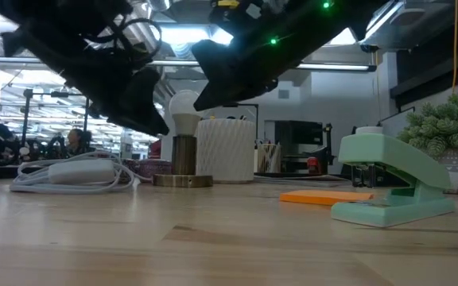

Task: Screw lightbulb
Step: Remove the lightbulb from the lamp

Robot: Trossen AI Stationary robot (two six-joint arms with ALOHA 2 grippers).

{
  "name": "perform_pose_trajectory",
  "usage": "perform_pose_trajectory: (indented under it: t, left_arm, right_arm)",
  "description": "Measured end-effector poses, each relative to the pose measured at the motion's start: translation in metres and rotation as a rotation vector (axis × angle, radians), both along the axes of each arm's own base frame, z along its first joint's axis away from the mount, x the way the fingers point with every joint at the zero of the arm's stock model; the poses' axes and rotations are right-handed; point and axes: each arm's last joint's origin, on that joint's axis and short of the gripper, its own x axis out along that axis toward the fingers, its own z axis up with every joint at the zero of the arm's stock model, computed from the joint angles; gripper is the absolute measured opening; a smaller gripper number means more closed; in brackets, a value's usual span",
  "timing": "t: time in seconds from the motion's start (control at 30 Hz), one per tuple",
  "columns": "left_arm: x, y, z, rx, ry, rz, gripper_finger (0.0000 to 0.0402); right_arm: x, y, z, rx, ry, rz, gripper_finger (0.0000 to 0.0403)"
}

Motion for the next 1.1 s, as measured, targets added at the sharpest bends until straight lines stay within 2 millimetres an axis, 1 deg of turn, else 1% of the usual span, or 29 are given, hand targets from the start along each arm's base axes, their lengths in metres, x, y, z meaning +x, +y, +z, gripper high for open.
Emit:
perform_pose_trajectory:
  t: [0.07,0.23,0.37,0.5,0.67,0.83,0.93,1.0,1.1]
  left_arm:
    - [-0.002,-0.005,-0.007,0.015,-0.060,0.003,0.0158]
    - [-0.020,-0.014,-0.023,0.003,-0.219,-0.021,0.0155]
    - [-0.037,-0.010,-0.028,-0.001,-0.403,-0.038,0.0155]
    - [-0.051,-0.001,-0.034,0.021,-0.479,-0.033,0.0155]
    - [-0.052,0.006,-0.041,0.013,-0.447,-0.003,0.0155]
    - [-0.050,0.006,-0.039,-0.041,-0.496,0.026,0.0155]
    - [-0.049,0.006,-0.039,-0.043,-0.493,0.024,0.0155]
    - [-0.048,0.005,-0.038,-0.051,-0.480,-0.017,0.0155]
    - [-0.044,0.003,-0.037,0.005,-0.404,-0.151,0.0155]
  right_arm:
    - [-0.003,0.003,0.001,-0.010,0.025,0.004,0.0006]
    - [-0.010,0.007,0.012,-0.021,0.033,0.005,0.0005]
    - [-0.011,0.007,0.022,-0.016,0.002,0.001,0.0005]
    - [-0.010,0.006,0.023,-0.029,-0.007,0.009,0.0005]
    - [-0.010,0.006,0.023,-0.031,-0.008,0.013,0.0005]
    - [-0.010,0.006,0.024,-0.026,-0.013,0.020,0.0005]
    - [-0.009,0.007,0.024,-0.025,-0.017,0.019,0.0005]
    - [-0.009,0.007,0.024,-0.026,-0.015,0.020,0.0005]
    - [-0.009,0.007,0.024,-0.026,-0.016,0.020,0.0005]
